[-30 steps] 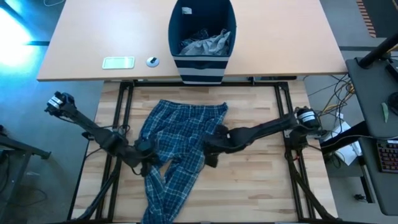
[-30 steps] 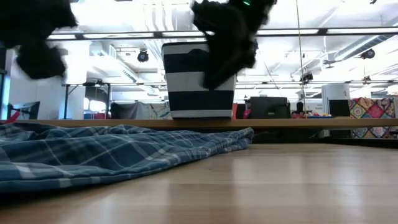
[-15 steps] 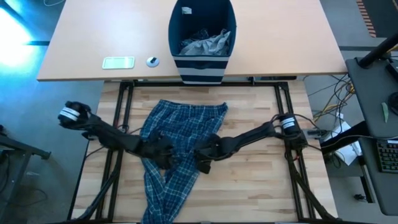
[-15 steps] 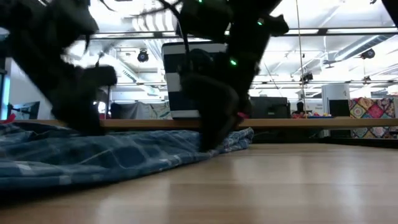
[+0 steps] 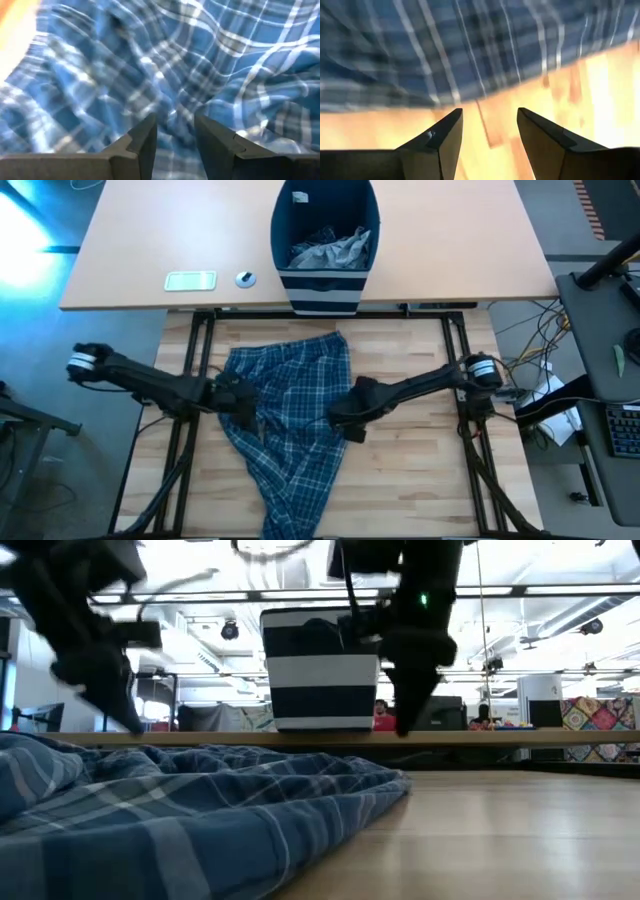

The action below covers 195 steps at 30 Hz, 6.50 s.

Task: Fold Laundry from Bin
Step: Fold the blue patterned pants

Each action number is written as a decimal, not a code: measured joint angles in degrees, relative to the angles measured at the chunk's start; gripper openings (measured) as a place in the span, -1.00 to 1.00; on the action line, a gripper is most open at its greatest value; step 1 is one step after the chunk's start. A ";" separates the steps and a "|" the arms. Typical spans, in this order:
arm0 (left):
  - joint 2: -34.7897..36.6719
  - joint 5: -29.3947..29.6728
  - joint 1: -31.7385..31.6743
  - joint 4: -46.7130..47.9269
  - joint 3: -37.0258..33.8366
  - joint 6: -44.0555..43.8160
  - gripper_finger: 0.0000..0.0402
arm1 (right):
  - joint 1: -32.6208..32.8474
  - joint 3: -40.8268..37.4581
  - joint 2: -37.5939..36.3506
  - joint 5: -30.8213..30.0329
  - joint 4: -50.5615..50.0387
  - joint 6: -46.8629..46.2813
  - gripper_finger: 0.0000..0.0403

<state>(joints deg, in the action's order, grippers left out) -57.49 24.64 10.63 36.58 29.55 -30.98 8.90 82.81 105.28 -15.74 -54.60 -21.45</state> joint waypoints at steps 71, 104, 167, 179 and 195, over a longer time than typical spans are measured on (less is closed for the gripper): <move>-5.91 -17.16 3.46 -7.02 8.48 -5.53 -0.43 | -28.17 -7.41 -1.87 8.03 28.97 14.00 -0.08; -3.85 -4.42 6.44 9.53 5.02 -5.73 -0.43 | -6.88 -7.87 3.28 -2.43 11.77 6.69 -0.08; -19.00 -7.58 35.45 -22.88 -1.99 -50.89 -0.43 | 1.41 -8.09 1.76 5.17 30.71 -4.20 -0.08; 10.69 -7.87 37.31 21.03 4.16 -64.00 -0.43 | 2.32 -8.17 2.64 5.16 19.96 -4.19 -0.08; -10.17 10.21 37.09 -32.45 0.19 -57.04 -0.44 | 7.00 -8.17 2.60 5.39 37.92 -8.53 -0.08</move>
<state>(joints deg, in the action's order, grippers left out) -67.67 34.84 47.72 4.12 29.74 -88.02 15.89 74.63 107.87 -10.35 -16.68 -29.98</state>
